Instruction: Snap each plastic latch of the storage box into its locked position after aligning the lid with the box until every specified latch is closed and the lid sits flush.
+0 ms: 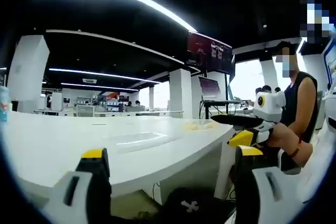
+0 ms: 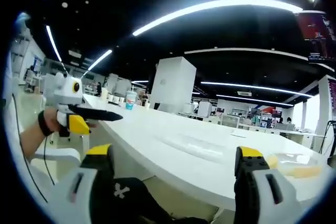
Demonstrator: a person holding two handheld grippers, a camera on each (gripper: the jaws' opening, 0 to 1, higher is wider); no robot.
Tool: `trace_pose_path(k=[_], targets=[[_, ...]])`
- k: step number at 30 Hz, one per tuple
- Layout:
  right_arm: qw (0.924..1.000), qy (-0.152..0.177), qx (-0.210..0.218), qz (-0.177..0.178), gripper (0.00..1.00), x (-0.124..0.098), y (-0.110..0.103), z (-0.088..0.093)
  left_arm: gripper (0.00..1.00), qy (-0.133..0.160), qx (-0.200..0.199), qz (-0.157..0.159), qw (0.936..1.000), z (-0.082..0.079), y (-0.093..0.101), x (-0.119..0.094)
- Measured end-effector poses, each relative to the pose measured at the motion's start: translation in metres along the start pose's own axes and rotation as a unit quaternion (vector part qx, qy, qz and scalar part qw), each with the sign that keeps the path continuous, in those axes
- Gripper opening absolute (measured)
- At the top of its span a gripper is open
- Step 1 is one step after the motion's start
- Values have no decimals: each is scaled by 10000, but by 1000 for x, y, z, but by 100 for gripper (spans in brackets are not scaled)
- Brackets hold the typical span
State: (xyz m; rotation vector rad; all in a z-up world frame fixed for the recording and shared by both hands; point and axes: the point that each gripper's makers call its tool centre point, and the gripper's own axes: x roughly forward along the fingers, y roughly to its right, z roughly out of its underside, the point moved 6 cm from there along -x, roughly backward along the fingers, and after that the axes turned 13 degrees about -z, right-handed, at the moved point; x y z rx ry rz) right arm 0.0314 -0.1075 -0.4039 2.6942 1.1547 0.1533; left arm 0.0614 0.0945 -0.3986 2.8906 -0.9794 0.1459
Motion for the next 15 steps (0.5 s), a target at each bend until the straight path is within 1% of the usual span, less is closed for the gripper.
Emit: trace_pose_path(k=[2, 4, 6, 7, 9, 12, 15], targets=[[10000, -14, -1, -13, 95, -4, 13, 1, 98, 8, -25, -3, 10000, 0, 0, 0], [10000, -7, -5, -23, 95, 0, 5, 1, 98, -62, 22, -33, 10000, 2, -1, 1], [10000, -15, -3, -35, 95, 1, 3, 1, 98, -14, 13, -45, 10000, 1, -2, 1], [10000, -19, -7, -33, 95, -1, 8, 1, 98, 25, -35, -35, 10000, 0, -1, 1], [10000, -27, -7, -28, 95, -4, 14, 1, 98, 10, -77, -6, 10000, 0, -1, 1], [10000, -27, -9, -39, 95, -3, 14, 1, 98, -16, -6, -28, 10000, 1, -2, 1], [10000, -44, -14, -49, 94, -3, 15, 1, 98, -11, -19, -26, 10000, 1, -2, 1]])
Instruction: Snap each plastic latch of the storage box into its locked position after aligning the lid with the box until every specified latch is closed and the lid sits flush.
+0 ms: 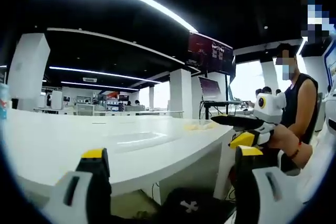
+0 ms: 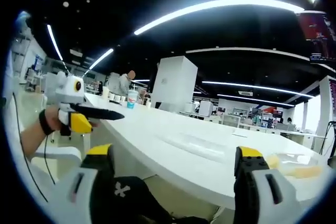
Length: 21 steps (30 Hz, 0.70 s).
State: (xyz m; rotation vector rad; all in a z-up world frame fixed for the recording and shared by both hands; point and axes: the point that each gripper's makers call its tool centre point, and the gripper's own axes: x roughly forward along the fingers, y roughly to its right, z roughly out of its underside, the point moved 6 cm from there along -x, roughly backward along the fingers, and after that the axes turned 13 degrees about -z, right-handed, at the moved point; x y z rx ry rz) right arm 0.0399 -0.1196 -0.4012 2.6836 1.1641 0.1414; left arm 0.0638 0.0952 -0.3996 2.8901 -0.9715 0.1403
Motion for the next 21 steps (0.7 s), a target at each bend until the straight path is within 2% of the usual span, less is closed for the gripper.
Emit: trace_pose_path(k=[21], targets=[[10000, 36, 13, -4, 94, 2, -1, -3, 97, -2, -22, 65, 10000, 2, -1, 0]])
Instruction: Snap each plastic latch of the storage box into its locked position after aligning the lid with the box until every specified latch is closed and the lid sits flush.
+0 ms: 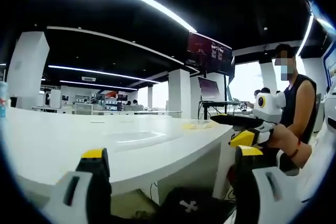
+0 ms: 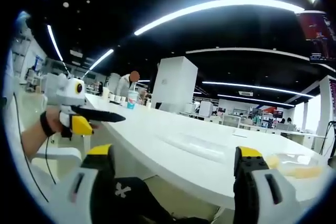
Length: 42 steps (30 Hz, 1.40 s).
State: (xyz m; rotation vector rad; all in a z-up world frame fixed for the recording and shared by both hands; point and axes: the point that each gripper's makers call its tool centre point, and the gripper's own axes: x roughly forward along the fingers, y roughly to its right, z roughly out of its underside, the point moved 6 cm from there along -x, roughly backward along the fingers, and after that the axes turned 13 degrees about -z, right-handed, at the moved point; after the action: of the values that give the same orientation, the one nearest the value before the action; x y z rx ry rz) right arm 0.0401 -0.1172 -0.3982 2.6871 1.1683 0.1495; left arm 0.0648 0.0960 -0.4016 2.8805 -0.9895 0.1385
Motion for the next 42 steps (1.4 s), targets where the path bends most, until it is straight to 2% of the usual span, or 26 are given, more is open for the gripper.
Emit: trace_pose_path(k=[12, 23, 33, 42], targets=[[9999, -22, -5, 117, 93, -5, 5, 1, 96, -22, 4, 94, 10000, 2, 2, 6], [9985, -127, 41, 527, 93, -20, 11, 4, 96, -36, 20, 573, 9983, 2, 15, 22], [9969, -202, 2, 759, 92, -29, 9, 4, 95, -49, -13, 755, 9971, 2, 14, 28], [9944, -230, -72, 1025, 91, -43, 19, 3, 95, -143, 86, 1010, 9947, 8, 26, 36]])
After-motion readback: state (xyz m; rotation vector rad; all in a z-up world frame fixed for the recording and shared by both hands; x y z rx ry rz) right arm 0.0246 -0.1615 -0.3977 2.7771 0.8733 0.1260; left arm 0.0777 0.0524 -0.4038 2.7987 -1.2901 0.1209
